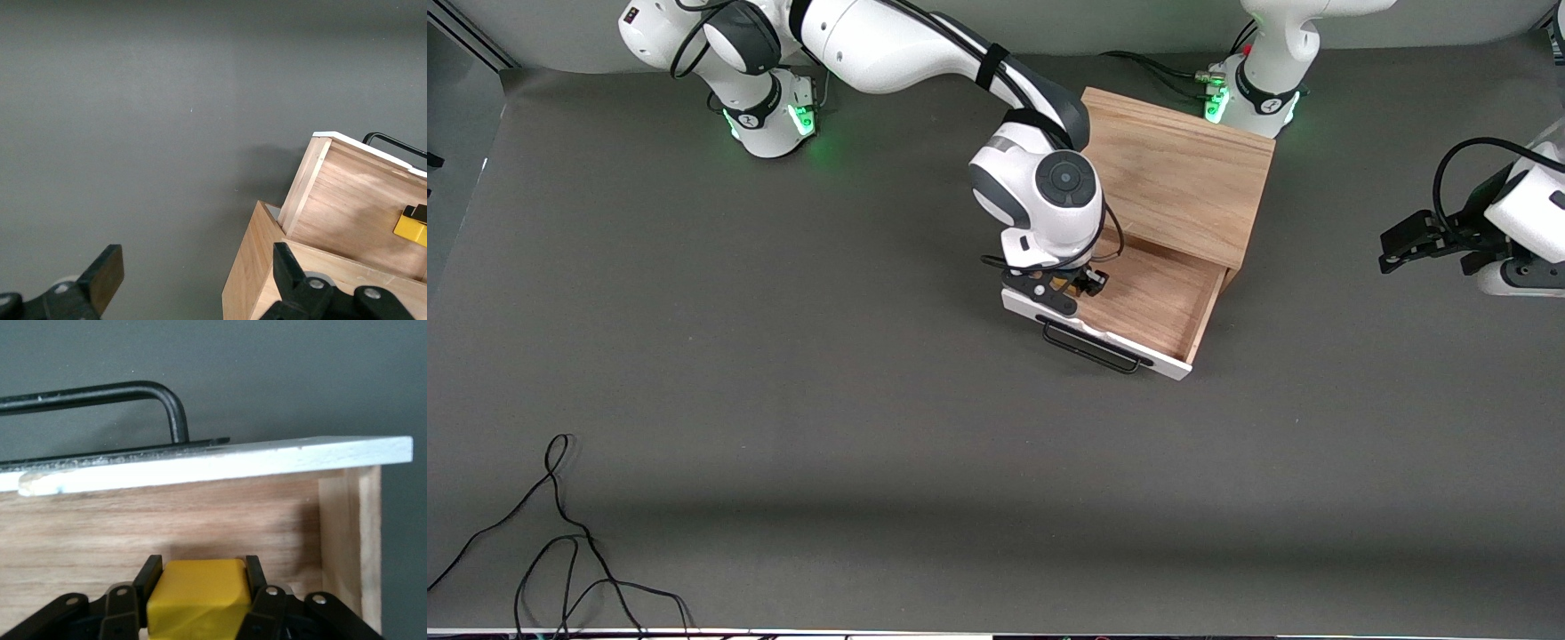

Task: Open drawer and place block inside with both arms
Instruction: 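Lower the yellow cube into the open drawer with the right gripper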

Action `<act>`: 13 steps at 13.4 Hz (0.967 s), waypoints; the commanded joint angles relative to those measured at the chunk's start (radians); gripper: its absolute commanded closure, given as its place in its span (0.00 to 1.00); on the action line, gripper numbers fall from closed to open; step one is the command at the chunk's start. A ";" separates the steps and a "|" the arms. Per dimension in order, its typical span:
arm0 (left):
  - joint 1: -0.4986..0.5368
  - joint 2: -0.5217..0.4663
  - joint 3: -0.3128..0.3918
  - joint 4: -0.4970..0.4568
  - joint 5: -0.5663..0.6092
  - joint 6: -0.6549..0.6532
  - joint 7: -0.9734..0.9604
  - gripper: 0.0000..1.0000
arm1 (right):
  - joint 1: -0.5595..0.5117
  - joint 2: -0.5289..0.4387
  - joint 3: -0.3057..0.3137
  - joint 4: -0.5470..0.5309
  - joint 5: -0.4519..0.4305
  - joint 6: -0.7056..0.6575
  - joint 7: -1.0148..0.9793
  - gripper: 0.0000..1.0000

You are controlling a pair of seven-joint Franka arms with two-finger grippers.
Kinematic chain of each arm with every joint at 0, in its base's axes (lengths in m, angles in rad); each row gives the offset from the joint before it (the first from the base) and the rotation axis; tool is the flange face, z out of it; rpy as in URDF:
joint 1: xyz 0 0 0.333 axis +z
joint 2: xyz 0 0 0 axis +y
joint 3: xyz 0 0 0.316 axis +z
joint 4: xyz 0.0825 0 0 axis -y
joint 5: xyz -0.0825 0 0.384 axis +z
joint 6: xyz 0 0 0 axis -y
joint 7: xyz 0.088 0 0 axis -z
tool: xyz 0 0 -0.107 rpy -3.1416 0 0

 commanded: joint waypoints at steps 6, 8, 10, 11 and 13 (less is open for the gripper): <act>0.002 -0.012 0.005 -0.009 -0.005 -0.004 0.020 0.00 | -0.005 -0.003 -0.006 0.035 -0.001 -0.009 0.022 0.34; 0.004 -0.012 0.006 -0.009 -0.002 -0.001 0.020 0.00 | -0.006 -0.028 -0.008 0.037 0.000 -0.015 0.022 0.06; 0.004 -0.013 0.006 -0.009 0.000 -0.001 0.066 0.00 | -0.020 -0.055 -0.008 0.041 0.002 -0.051 0.019 0.04; 0.005 -0.013 0.008 -0.009 0.000 -0.003 0.097 0.00 | -0.025 -0.071 -0.008 0.043 0.002 -0.085 0.015 0.04; 0.004 -0.010 0.006 -0.007 0.001 -0.003 0.091 0.00 | -0.049 -0.132 -0.009 0.041 0.002 -0.148 0.013 0.04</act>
